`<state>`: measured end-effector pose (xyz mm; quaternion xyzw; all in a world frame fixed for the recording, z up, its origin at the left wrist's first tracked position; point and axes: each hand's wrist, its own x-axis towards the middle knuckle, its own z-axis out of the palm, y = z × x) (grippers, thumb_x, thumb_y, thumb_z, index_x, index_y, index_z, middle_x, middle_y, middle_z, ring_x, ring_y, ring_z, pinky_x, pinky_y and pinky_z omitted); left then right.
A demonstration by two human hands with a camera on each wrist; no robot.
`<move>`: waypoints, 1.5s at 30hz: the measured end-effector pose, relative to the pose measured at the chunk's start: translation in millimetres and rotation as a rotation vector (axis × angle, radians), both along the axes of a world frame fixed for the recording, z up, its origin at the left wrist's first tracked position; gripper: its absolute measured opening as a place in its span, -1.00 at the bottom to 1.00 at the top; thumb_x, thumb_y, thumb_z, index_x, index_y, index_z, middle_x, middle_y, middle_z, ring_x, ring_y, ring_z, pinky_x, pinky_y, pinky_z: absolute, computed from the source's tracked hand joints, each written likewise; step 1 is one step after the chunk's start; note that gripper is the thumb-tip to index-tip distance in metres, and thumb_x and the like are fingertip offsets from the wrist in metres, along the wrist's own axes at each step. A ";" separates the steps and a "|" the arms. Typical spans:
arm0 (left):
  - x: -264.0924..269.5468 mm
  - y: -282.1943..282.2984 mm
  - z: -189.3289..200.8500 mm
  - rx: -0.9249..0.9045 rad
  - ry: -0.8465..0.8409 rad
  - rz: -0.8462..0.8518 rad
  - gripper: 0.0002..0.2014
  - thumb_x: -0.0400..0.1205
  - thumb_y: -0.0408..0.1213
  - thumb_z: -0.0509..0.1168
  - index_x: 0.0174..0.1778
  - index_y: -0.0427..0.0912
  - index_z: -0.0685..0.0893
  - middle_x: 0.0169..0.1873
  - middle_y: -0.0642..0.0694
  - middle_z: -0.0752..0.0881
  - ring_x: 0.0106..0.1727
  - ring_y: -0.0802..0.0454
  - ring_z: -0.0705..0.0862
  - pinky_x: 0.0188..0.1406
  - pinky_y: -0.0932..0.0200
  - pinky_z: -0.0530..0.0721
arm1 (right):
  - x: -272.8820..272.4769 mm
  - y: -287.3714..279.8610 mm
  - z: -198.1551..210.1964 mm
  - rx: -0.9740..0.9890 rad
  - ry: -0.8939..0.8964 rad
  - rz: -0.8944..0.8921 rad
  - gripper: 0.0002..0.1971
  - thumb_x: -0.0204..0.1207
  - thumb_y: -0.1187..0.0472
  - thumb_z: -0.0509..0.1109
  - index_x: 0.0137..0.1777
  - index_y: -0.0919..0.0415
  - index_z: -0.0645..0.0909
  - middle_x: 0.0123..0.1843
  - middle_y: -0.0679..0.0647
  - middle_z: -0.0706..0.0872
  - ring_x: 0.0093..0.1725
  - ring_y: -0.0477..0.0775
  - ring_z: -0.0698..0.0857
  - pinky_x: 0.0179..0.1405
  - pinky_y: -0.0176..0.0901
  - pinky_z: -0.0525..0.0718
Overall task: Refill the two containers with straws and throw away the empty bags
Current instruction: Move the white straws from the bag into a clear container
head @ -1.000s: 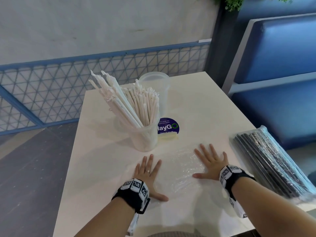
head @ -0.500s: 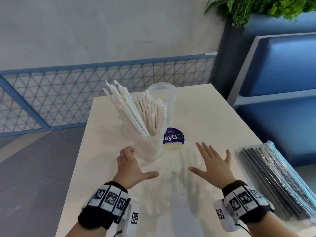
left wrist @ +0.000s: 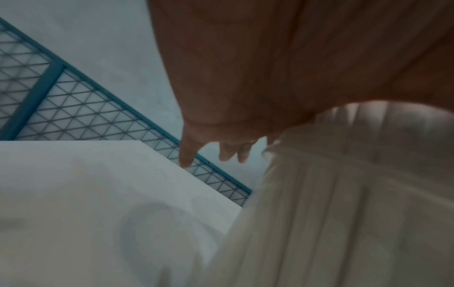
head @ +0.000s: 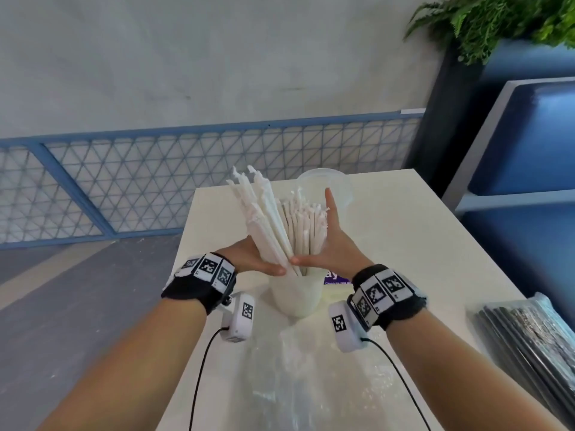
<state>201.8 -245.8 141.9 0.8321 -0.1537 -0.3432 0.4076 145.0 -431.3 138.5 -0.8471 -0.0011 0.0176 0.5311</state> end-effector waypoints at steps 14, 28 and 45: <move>7.7 -17.7 6.3 -0.271 -0.299 0.083 0.02 -0.10 0.03 0.56 0.37 0.08 0.39 0.31 -0.01 0.56 0.39 0.03 0.53 0.35 0.23 0.57 | 7.3 25.6 8.3 0.017 -0.349 -0.093 -0.10 0.23 0.13 0.63 0.52 0.11 0.22 0.11 -0.37 0.38 0.21 -0.25 0.39 0.08 -0.64 0.36; 7.2 11.3 6.9 -0.205 -0.236 0.027 0.32 0.17 -0.42 0.66 0.62 0.07 -0.18 0.43 -0.02 0.41 0.38 0.10 0.48 0.40 0.18 0.43 | -5.9 0.6 -7.5 0.131 -0.208 0.043 0.35 0.02 0.10 0.72 0.60 -0.12 -0.26 0.52 -0.21 0.05 0.44 -0.55 0.13 0.33 -0.69 0.19; 0.0 -9.6 5.8 -0.313 -0.378 0.160 -0.13 0.04 0.02 0.57 0.32 0.07 0.44 0.29 0.00 0.63 0.38 0.05 0.56 0.47 -0.19 0.44 | 3.1 29.2 2.9 -0.035 -0.280 -0.159 -0.17 0.19 -0.08 0.51 0.43 0.06 0.22 0.25 -0.19 0.51 0.25 -0.12 0.52 0.50 0.29 0.24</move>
